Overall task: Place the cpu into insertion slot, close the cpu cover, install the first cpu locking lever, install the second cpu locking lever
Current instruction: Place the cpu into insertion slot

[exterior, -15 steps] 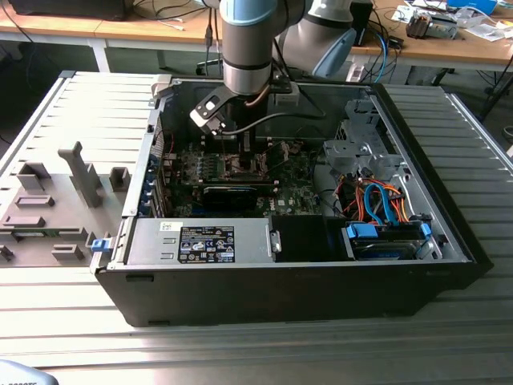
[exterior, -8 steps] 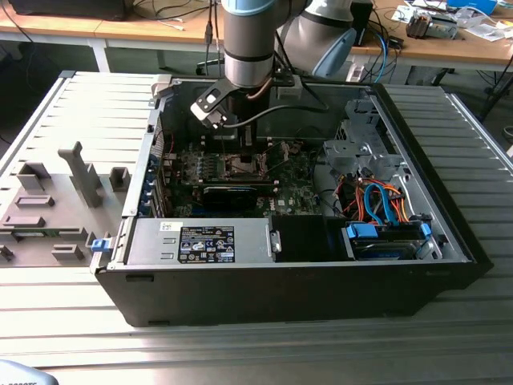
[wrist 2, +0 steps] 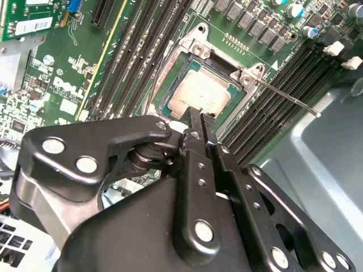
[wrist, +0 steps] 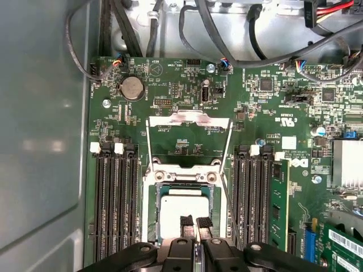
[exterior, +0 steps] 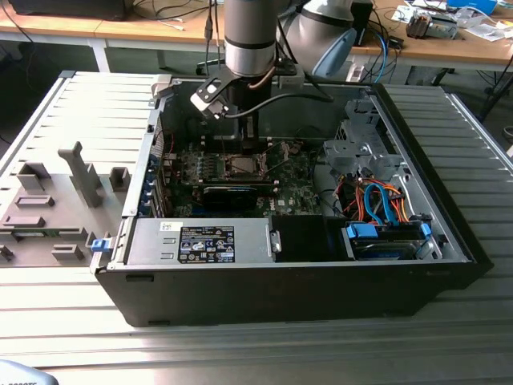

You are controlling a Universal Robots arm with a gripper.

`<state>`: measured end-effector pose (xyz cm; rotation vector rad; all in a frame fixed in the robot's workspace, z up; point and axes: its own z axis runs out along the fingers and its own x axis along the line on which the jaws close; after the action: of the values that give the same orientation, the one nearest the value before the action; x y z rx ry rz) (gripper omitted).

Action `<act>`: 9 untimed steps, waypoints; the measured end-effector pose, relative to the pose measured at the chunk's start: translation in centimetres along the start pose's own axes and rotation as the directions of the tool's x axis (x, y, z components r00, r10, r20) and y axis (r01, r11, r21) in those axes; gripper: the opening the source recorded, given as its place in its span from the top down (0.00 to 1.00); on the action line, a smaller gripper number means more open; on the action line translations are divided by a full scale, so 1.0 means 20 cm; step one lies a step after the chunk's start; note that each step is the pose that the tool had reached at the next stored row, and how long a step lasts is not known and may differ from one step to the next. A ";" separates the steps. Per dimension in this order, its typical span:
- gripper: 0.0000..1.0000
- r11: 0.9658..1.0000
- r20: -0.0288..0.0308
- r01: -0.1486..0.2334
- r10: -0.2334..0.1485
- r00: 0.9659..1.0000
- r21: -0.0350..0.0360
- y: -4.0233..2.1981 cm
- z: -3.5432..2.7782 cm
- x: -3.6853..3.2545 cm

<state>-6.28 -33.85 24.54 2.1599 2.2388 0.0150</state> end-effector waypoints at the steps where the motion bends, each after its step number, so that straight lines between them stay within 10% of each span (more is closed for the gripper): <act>1: 0.84 1.000 0.000 0.000 0.000 1.000 0.000 0.000 -0.005 0.000; 9: 0.84 1.000 0.000 0.000 0.000 1.000 0.000 0.002 -0.054 -0.001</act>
<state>-6.27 -33.85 25.62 2.1598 2.2385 0.0146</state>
